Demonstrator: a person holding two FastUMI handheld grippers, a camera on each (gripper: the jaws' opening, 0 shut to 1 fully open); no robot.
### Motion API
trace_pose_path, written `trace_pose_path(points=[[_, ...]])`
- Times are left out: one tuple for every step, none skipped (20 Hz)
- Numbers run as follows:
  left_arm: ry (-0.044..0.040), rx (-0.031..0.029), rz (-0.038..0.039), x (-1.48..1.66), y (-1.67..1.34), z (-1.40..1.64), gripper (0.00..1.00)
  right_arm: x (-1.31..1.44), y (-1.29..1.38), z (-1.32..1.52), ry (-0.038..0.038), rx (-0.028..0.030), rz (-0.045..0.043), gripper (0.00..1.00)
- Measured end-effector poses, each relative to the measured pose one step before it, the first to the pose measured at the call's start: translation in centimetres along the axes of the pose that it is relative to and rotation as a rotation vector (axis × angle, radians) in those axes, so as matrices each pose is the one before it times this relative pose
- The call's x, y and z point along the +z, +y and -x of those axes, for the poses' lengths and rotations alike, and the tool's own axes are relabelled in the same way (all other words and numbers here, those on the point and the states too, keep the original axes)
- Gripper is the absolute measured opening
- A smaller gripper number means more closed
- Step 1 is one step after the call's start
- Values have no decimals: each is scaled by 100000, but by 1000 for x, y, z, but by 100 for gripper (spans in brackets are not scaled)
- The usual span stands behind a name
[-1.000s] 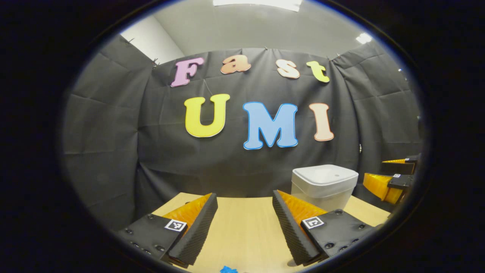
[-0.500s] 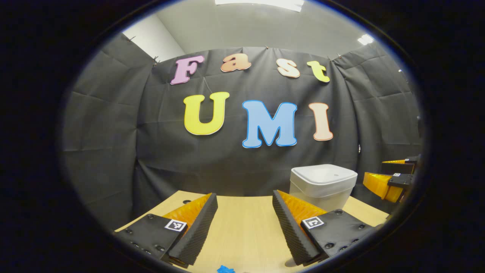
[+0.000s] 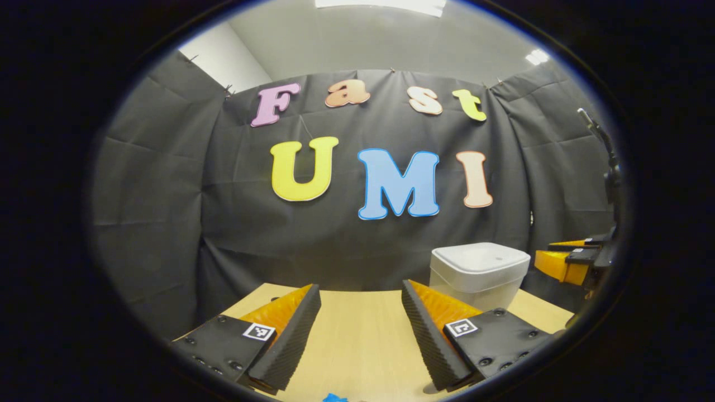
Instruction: Press the lid of the desktop garbage bin to open it, pick up the crumpled paper on the desktop and throw it into the bin, then pick up the pop can on the desktop and drop it into the bin, and finally close the garbage bin lid.
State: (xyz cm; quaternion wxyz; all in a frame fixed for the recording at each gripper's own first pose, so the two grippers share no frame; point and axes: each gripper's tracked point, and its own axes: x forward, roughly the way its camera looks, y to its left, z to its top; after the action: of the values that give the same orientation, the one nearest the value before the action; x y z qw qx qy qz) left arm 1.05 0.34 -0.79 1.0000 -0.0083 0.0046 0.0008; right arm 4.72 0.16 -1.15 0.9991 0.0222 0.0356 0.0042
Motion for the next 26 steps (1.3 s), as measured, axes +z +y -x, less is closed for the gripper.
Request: trace_pose_path(points=[[93,320,48,52,158,-78,98,-79,226,-538,900,876,-635,41],[244,169,99,17,85,-235,95,-252,12,-427,723,779,-474,41],[86,131,67,-188,84,-52,95,7,83,-478,585,701,-311,41],[190,213,40,-62,135,-140,98,-118,98,-237,383,507,-204,41],[197,54,96,-113,61,6,98,795,-920,138,639,-4028,52,42],[142,147,37,-25,12,-121,98,-741,-609,-1034,-116,-956,-2215,24],[-29,39,22,54,56,-150,98,-190,245,-984,1222,1512,-1830,5],[37,167,48,-40,125,-1,98,-51,374,-95,1492,635,-2296,7],[185,-136,81,-39,-80,-101,98,115,-10,-565,875,848,-1916,7],[88,-185,65,-143,-144,-41,95,68,-204,-191,441,757,-1894,7],[166,-79,-29,22,-18,-137,99,218,-153,-592,20,562,-912,1],[51,-18,-46,10,-2,-192,98,-73,-376,-867,175,-404,-185,1],[44,-81,17,-155,56,0,99,364,-619,-1341,-69,712,-798,1],[116,-57,-49,2,-28,-108,99,160,362,-602,519,650,-757,1],[94,-41,-66,-15,43,51,99,86,-167,-595,840,-108,-176,2],[267,-56,-83,-53,-16,-85,98,35,-80,-462,477,484,-248,1],[65,-87,-107,-19,-15,-1,98,86,-48,-734,654,332,190,1],[83,-57,-167,7,-77,-122,98,-72,-100,-565,479,110,1005,1],[13,6,-54,-56,74,84,98,127,-76,-544,512,90,1186,1],[140,-36,10,2,12,-108,98,-227,17,-590,1290,57,1129,1],[136,-95,108,-51,23,-3,98,-133,1,-506,1684,317,461,1],[46,18,158,-12,-95,-153,98,-197,-52,-249,1616,135,-209,1],[31,133,97,-18,137,61,98,-86,-40,-150,1380,305,-298,1],[5,210,65,3,122,102,99,-99,-186,-129,129,-353,-153,1],[82,172,125,-12,62,-27,99,-216,-22,104,1402,344,890,1],[-30,25,157,-33,17,-56,99,-32,157,124,812,320,1686,1]])
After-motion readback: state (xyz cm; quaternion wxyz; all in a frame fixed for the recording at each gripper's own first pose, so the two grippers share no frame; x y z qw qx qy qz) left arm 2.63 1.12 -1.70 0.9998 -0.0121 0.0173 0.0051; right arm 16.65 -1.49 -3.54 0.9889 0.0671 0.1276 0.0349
